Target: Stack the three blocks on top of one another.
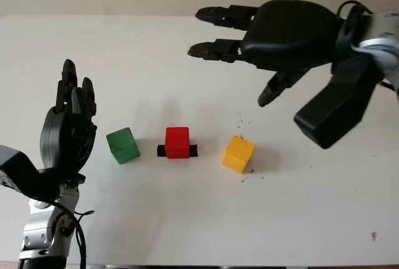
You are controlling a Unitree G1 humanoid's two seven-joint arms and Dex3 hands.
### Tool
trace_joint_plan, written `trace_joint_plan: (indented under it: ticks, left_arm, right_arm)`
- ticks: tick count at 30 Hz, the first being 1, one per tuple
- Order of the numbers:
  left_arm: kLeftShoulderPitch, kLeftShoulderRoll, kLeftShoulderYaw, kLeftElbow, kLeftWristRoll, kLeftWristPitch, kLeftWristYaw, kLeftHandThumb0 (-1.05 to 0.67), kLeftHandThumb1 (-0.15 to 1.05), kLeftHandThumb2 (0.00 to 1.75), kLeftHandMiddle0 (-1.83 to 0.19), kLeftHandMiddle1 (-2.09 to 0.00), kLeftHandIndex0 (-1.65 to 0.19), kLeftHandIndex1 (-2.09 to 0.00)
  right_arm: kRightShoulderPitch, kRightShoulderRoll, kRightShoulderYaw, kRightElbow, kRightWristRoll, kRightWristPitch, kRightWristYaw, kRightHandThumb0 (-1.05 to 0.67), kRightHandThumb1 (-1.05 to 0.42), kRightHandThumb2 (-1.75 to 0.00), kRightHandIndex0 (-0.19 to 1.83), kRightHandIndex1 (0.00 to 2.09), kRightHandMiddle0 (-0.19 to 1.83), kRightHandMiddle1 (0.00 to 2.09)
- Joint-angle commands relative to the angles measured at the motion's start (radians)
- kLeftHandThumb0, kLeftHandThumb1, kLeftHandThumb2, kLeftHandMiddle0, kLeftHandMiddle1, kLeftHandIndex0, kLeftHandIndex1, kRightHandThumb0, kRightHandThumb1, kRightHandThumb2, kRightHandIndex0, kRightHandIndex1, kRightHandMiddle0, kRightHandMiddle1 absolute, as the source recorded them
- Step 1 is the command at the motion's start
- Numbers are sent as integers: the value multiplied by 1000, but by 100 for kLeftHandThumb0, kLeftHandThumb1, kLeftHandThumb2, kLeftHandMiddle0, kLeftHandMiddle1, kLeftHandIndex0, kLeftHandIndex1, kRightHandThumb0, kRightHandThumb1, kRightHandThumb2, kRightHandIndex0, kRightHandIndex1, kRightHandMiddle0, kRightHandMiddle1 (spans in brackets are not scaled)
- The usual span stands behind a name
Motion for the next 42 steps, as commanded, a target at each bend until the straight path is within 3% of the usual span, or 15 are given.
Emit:
trace_joint_plan:
  ticks: [1, 7, 15, 25, 32, 42]
  left_arm:
    - [-8, 0, -3, -10, 1, -4, -1, -74, 105, 62, 19, 0, 19, 0]
    - [-14, -2, -2, -1, 1, -5, 3, -75, 105, 60, 19, 0, 19, 0]
    - [-6, 3, 0, -10, -1, -5, -1, -75, 105, 61, 19, 0, 19, 0]
    - [-9, 4, 4, -4, -5, -10, -7, -74, 105, 61, 19, 0, 19, 0]
    - [-4, 7, 5, -7, -3, -7, -10, -74, 105, 61, 19, 0, 19, 0]
    - [5, 10, 8, -19, -11, 1, -18, -74, 105, 61, 19, 0, 19, 0]
  right_arm:
    - [60, -51, -32, -62, 43, 23, 45, -72, -94, -7, -10, 6, 18, 15]
    - [210, -86, -93, -173, 132, 70, 118, -69, -92, -5, -10, 6, 22, 13]
    - [289, -39, -98, -144, 128, 9, 83, -68, -89, -5, -8, 6, 29, 13]
    - [306, 32, -76, -71, 48, -55, 24, -63, -99, -7, -8, 5, 31, 11]
    - [296, 77, -62, -22, -48, -86, -56, -56, -92, -4, -13, 4, 34, 12]
    - [288, 91, -24, -1, -99, -74, -68, -59, -90, -5, -12, 6, 38, 13]
